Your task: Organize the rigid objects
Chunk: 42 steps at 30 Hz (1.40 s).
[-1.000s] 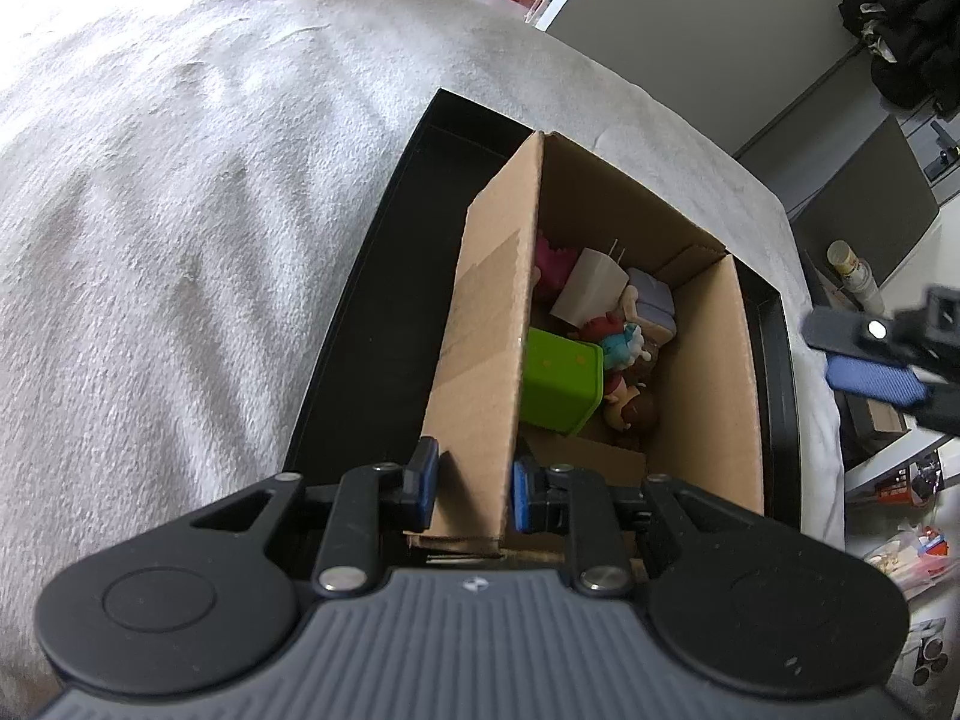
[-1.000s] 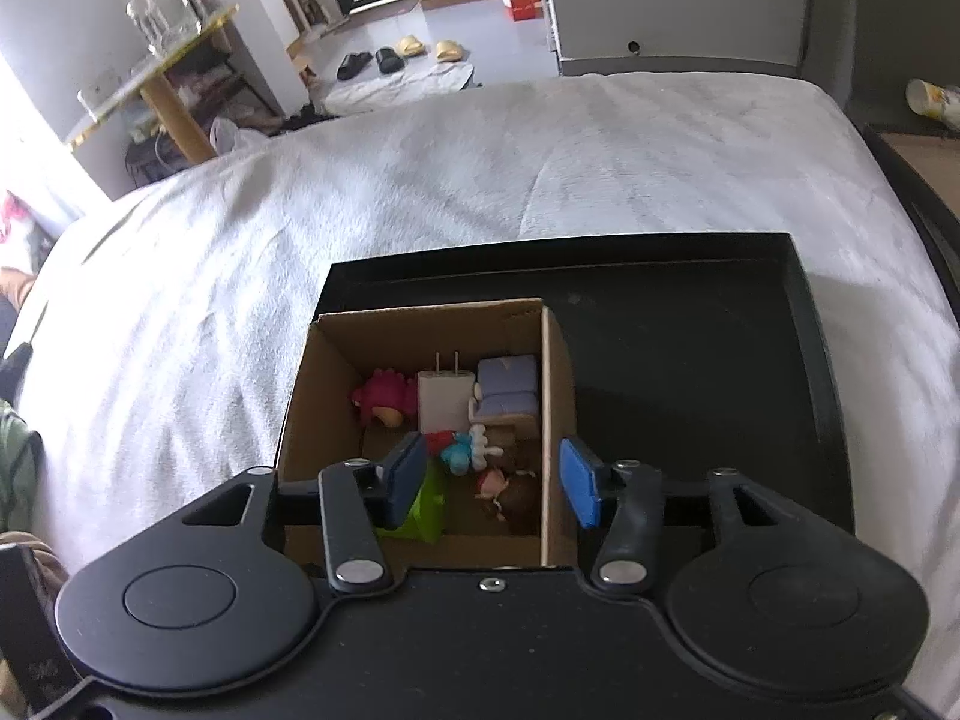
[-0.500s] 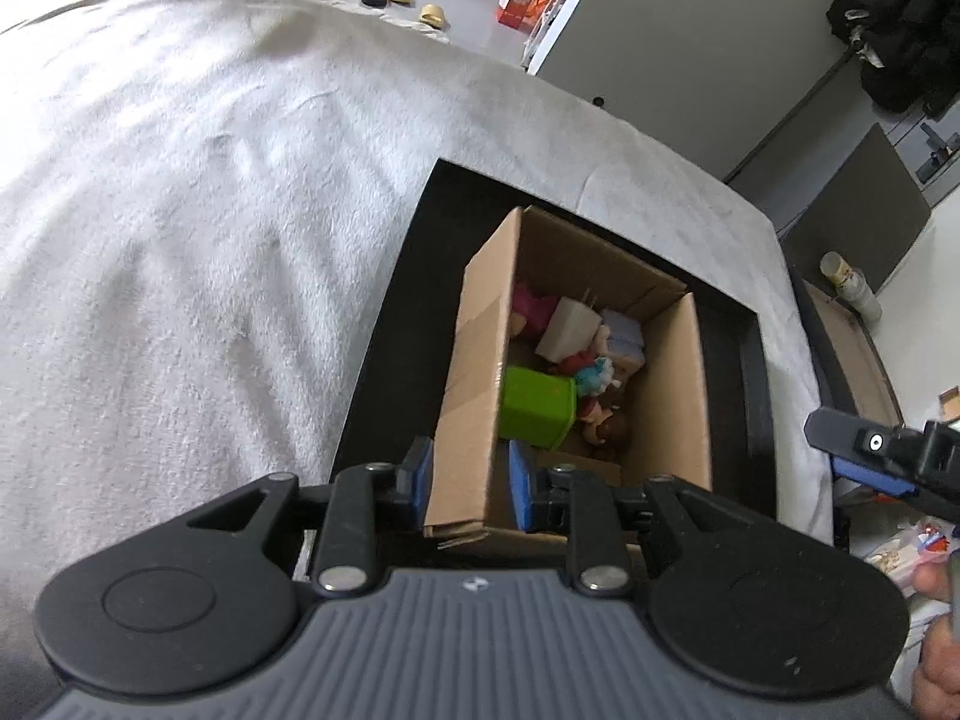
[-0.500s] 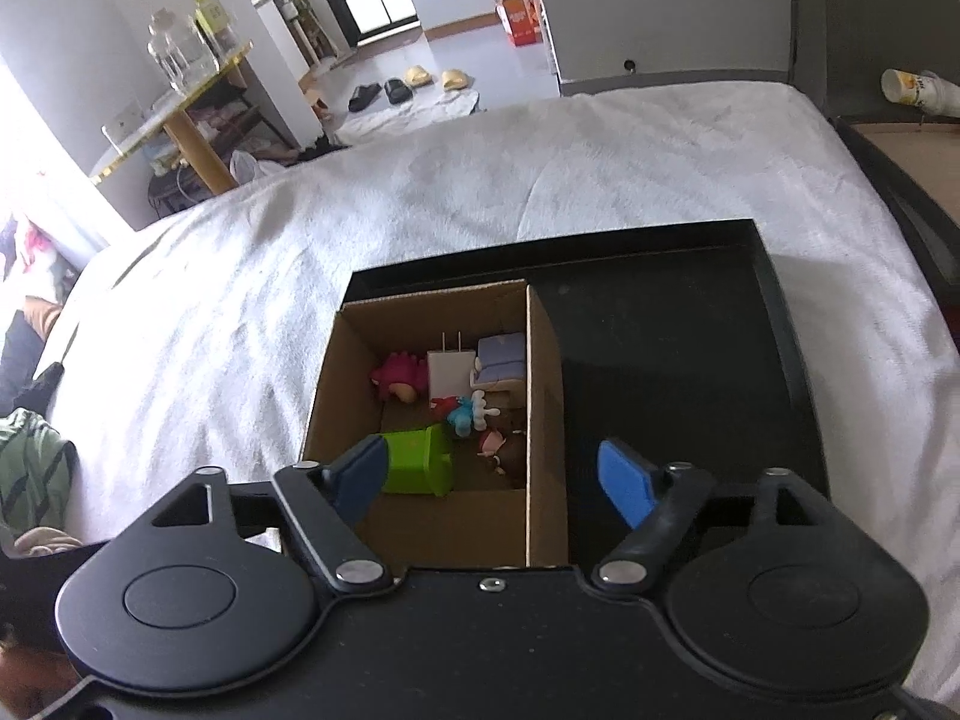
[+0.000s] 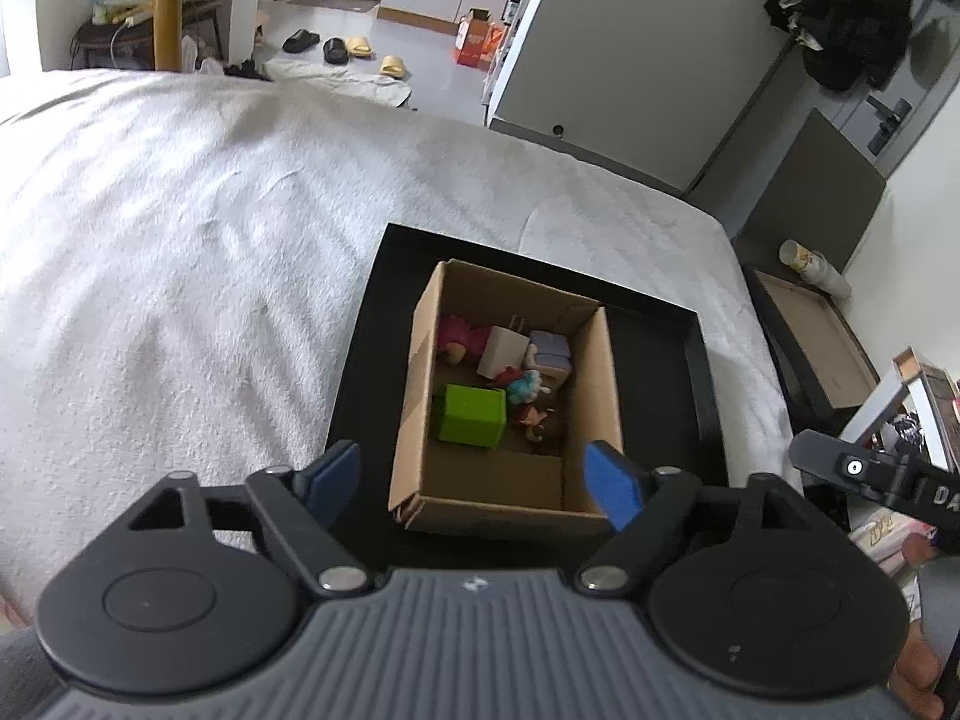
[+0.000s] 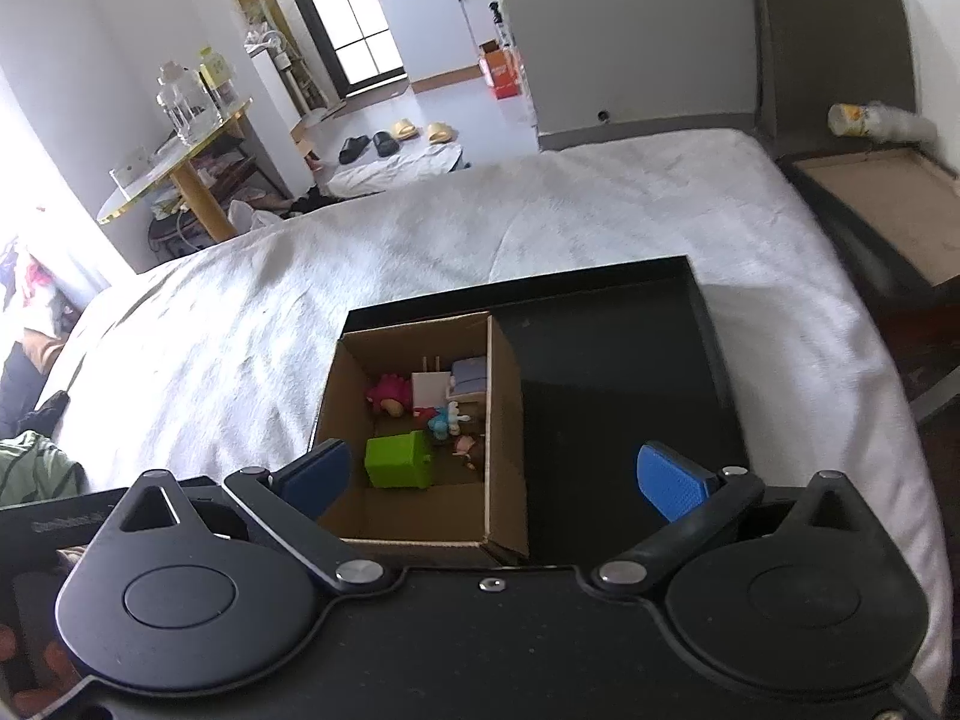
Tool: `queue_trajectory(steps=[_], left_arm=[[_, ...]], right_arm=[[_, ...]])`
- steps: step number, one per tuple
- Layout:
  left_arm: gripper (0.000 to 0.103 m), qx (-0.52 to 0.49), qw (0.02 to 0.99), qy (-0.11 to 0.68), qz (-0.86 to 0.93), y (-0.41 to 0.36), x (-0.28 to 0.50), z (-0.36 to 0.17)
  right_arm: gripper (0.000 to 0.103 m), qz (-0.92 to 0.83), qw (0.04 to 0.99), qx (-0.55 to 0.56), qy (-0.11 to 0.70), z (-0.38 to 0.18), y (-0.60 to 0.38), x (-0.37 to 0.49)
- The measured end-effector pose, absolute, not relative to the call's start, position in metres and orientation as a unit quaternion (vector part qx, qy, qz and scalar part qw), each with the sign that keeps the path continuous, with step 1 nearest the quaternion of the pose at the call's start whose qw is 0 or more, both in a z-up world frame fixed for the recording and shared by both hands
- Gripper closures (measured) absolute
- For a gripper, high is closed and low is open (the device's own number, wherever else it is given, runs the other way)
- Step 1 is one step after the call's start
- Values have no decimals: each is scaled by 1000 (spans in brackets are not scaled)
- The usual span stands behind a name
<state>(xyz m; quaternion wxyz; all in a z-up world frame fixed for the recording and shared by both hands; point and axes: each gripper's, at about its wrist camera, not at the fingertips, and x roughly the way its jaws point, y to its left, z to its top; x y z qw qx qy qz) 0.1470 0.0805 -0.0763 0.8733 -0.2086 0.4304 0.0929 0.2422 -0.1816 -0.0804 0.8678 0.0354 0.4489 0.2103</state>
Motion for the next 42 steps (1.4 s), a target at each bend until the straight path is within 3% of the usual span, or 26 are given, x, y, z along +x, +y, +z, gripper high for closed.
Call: queue_trajectory(steps=[4,15,20,42], left_arm=[[11,-204,878,424,94,71,136,-62],[9,-168,892,408,96,50,104,-28],[3,-151,898,403,87,43,91,-13],[1,-122,919,365,79,40,35,17]], right_arm=[[0,206,874,18,440,-74,-183,229],[0,204,880,26,428,-54,-196,194],[0,193,884,26,424,-44,-200,182],[0,182,905,6,385,1,-204,130]])
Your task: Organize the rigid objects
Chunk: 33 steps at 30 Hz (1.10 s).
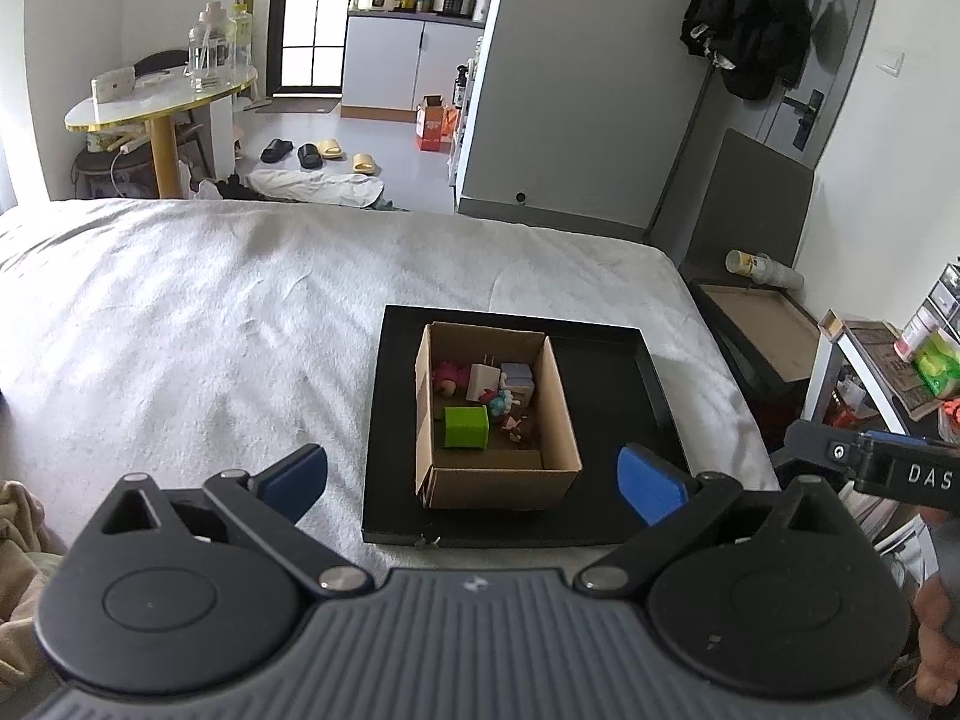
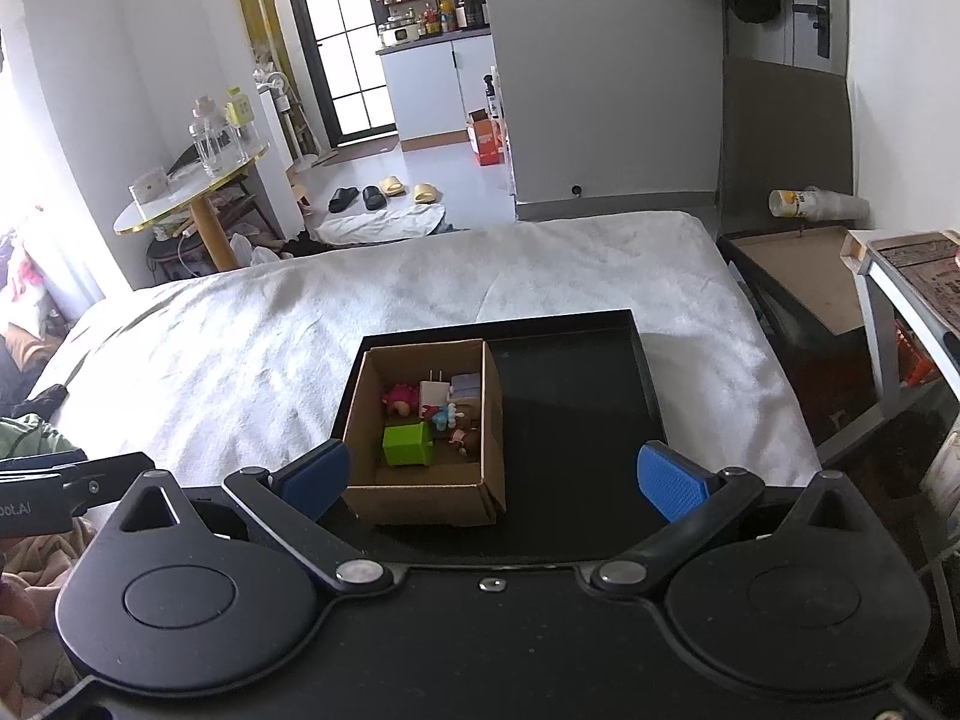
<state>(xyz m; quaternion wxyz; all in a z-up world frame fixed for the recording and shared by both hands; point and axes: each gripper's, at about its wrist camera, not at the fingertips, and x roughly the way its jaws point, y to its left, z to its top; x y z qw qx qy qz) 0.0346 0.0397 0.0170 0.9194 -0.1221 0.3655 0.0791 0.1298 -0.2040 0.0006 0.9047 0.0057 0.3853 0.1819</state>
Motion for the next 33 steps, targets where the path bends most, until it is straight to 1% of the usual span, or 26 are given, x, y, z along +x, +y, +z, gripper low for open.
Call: queue_trajectory(steps=[6,9,11,20,33], left_arm=[[1,-118,922,362,70,36,23,20],[1,-133,920,364,54,38,17,22],[1,-119,922,365,58,36,12,24],[1,-116,924,359,65,41,-9,29],[1,-113,924,360,69,44,-14,29]], right_arm=[[0,182,906,5,382,4,-206,122],[0,182,906,8,381,6,-207,118],[0,184,906,7,381,8,-208,115],[0,194,908,14,372,11,-216,107],[0,204,901,9,383,6,-214,102]])
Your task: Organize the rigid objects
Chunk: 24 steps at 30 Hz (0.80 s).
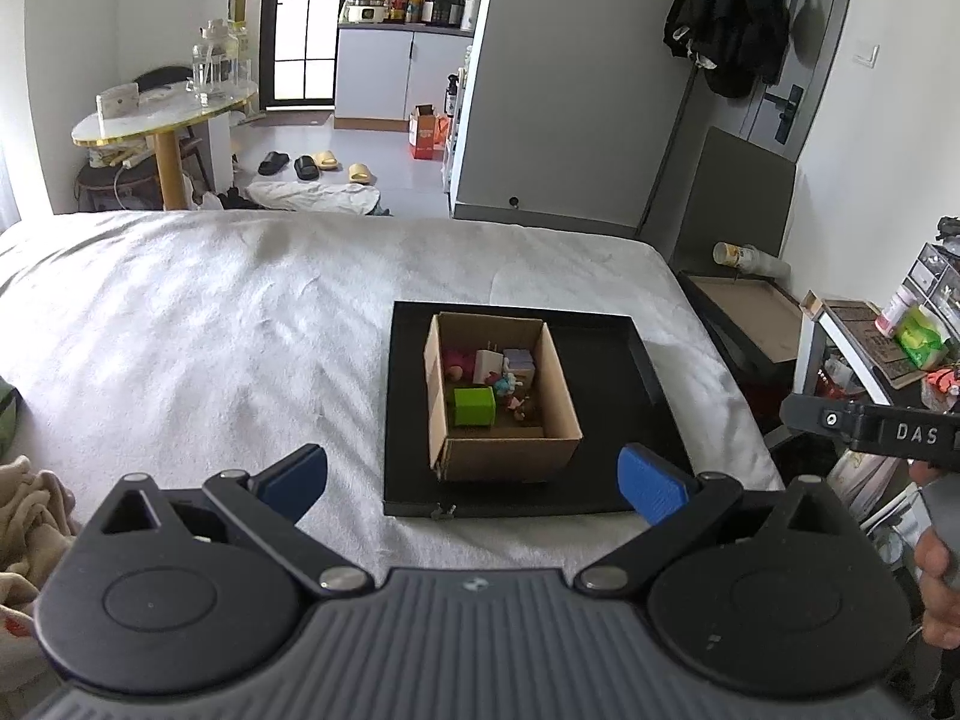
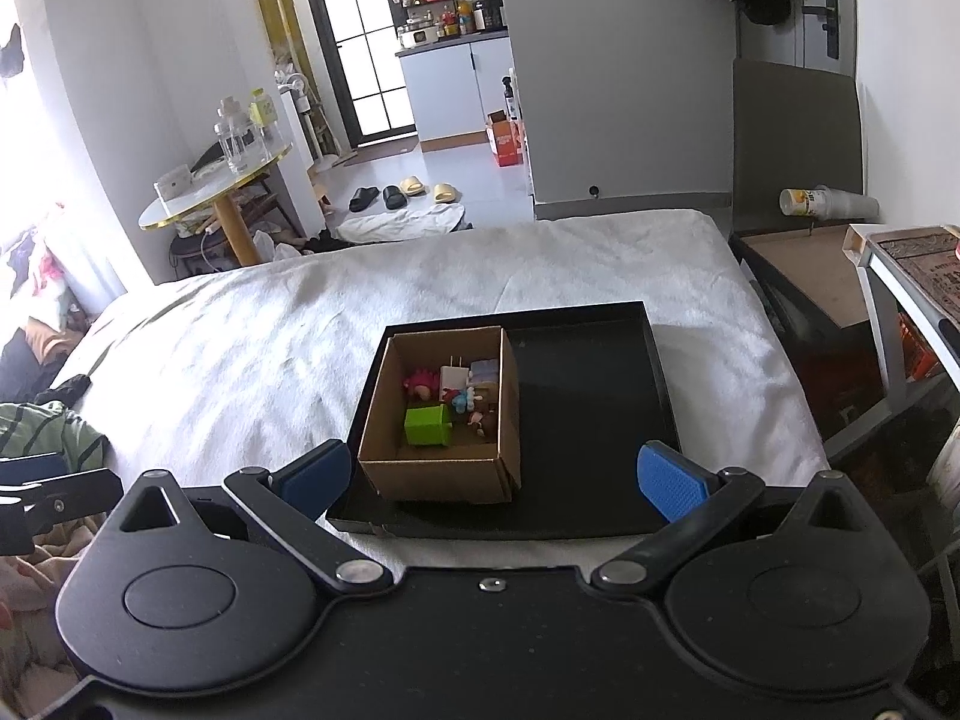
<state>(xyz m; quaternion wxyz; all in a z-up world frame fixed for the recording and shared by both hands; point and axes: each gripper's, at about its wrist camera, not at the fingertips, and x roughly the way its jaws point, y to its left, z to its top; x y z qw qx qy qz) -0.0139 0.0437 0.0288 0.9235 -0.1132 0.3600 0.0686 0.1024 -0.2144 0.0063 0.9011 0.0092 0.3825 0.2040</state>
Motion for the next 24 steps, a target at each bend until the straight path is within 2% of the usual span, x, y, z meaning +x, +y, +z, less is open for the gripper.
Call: queue_trajectory(steps=[24], left_arm=[[1,-106,923,365,59,38,-11,26]], right_arm=[[0,201,900,13,386,3,-216,101]])
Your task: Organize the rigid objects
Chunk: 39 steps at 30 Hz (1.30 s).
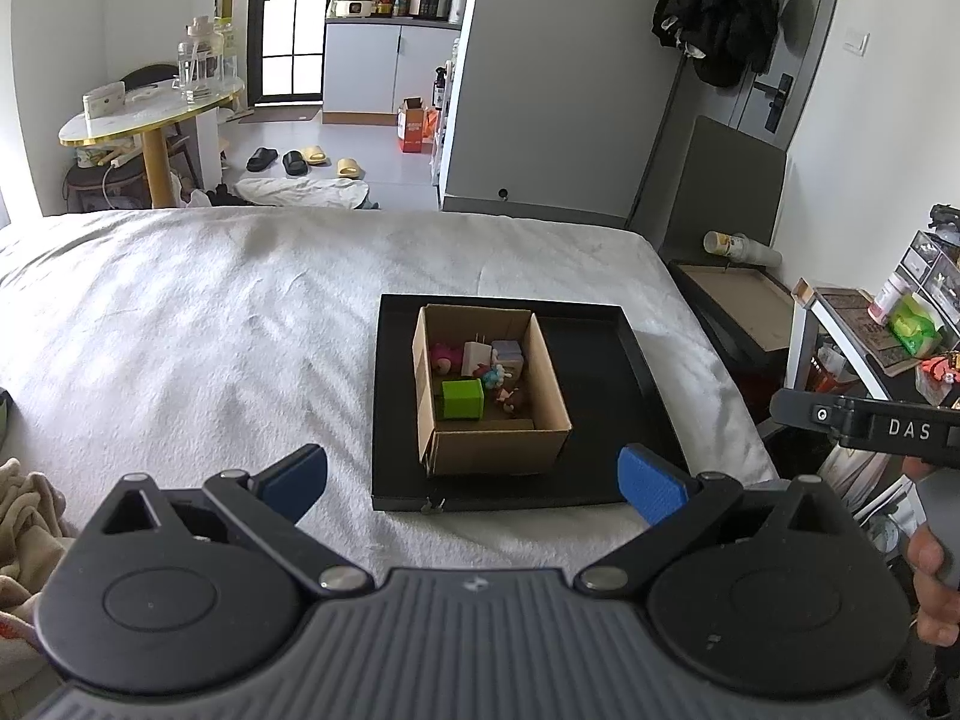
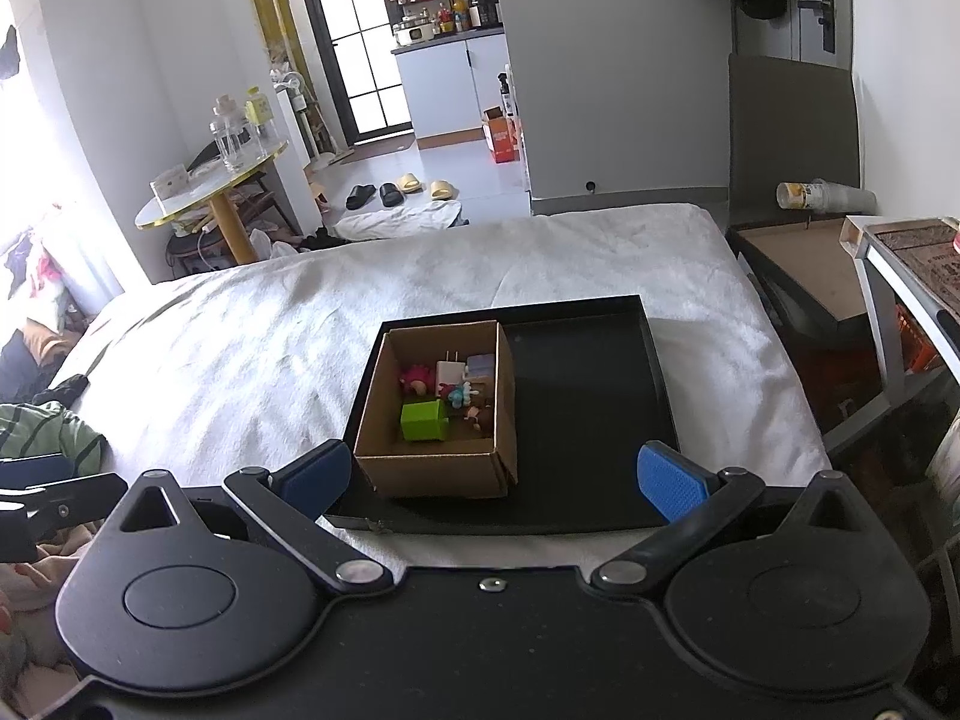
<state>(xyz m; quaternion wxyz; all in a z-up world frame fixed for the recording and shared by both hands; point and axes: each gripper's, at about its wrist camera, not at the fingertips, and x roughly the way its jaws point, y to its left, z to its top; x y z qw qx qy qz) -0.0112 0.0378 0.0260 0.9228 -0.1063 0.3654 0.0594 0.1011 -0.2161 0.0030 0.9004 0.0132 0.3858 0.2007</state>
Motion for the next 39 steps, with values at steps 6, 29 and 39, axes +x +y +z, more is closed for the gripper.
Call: queue_trajectory(steps=[6,29,39], left_arm=[[1,-107,922,367,60,40,-12,23],[1,-100,922,369,58,38,-13,23],[1,-101,920,374,58,40,-11,19]], right_arm=[[0,201,900,13,386,3,-216,101],[0,195,907,1,374,5,-217,96],[0,197,906,0,375,5,-216,96]])
